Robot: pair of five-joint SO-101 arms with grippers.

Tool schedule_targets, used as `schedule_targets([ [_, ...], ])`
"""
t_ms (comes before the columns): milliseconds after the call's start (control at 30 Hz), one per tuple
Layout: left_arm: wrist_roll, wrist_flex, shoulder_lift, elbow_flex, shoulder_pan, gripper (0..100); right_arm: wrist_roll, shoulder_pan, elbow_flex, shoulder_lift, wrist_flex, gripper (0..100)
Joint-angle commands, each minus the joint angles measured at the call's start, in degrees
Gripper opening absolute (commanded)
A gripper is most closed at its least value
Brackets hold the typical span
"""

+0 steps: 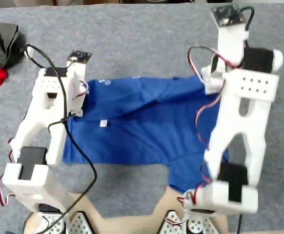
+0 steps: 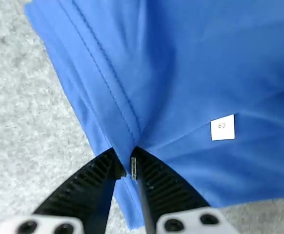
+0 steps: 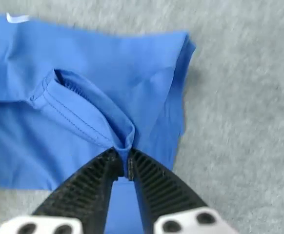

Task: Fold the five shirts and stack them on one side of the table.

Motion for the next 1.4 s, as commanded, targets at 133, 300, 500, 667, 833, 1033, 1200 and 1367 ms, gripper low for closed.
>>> schedule_targets([
  [133, -6.0, 4.0, -12.7, 6.7, 0.3, 2, 0.5, 2.2, 33.2, -21.0, -13.5, 0.5],
  [300, -8.1, 4.6, -19.0, 14.1, 0.3, 2, 0.5, 3.2, 49.9, -31.7, -18.5, 0.5],
  [500, -9.6, 4.7, -24.6, 22.2, 0.3, 2, 1.4, 11.2, 58.6, -40.7, -19.8, 0.5],
  [667, -9.7, 4.7, -28.7, 27.5, 0.2, 2, 5.0, 15.9, 64.6, -45.9, -19.6, 0.5],
  [833, -9.8, 4.7, -32.2, 28.2, -2.5, 2, 7.1, 18.4, 68.2, -52.0, -17.0, 0.5],
  [1033, -12.5, 4.7, -32.6, 29.9, -3.6, 2, 7.1, 20.4, 72.9, -59.9, -15.6, 0.5],
  [1200, -12.5, 4.6, -32.6, 31.9, -3.3, 2, 8.1, 23.4, 74.7, -63.0, -15.9, 0.5],
  [1367, -14.1, 4.7, -32.6, 32.4, -3.3, 2, 11.3, 27.7, 75.1, -63.1, -15.9, 0.5],
])
